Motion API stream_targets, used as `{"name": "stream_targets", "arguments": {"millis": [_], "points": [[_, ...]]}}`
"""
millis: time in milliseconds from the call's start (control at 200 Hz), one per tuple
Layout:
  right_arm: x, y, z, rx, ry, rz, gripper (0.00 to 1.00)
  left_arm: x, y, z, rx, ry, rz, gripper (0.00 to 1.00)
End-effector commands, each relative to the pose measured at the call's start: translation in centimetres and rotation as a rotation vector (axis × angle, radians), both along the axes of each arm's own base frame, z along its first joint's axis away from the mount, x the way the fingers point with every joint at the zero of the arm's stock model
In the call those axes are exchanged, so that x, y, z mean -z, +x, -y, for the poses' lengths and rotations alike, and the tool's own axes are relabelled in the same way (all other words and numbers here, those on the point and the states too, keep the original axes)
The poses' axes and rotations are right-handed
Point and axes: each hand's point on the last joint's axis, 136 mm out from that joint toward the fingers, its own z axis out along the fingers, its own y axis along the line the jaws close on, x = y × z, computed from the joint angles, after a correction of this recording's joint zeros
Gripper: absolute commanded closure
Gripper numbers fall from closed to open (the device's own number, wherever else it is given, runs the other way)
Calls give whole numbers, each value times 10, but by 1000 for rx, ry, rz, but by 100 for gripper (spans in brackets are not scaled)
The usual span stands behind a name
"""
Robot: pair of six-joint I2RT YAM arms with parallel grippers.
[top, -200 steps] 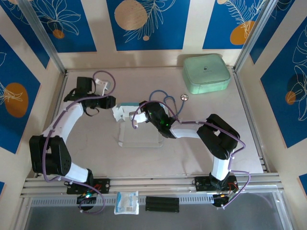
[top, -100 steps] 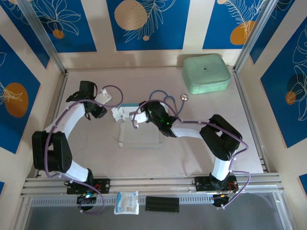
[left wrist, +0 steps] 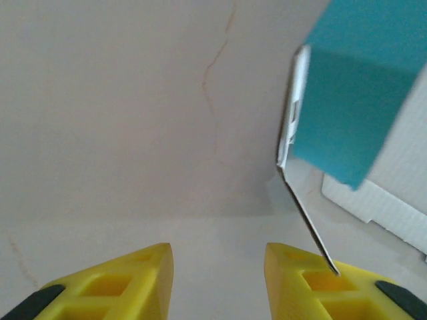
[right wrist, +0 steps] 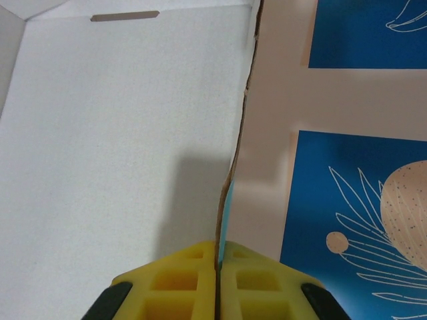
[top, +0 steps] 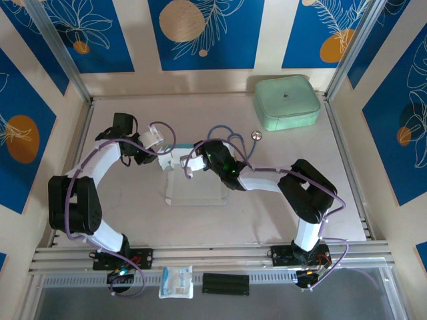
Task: Fold the paper box
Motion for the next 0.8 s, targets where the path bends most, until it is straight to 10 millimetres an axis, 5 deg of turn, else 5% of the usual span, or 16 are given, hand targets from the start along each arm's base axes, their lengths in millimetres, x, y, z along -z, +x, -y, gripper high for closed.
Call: {"name": "stream_targets", "arguments": {"millis": [0,395,795], "points": [[35,-15,6,-44,-114,-104,93,-10,-14,20,78,-110,-39,60],[42,-17,4,-57,-128,-94,93,-27,-28,48,162,-272,-99,63],[62,-21,1,-113,-197,-15,92,-12,-25,64,193,-286,-113,66]]}}
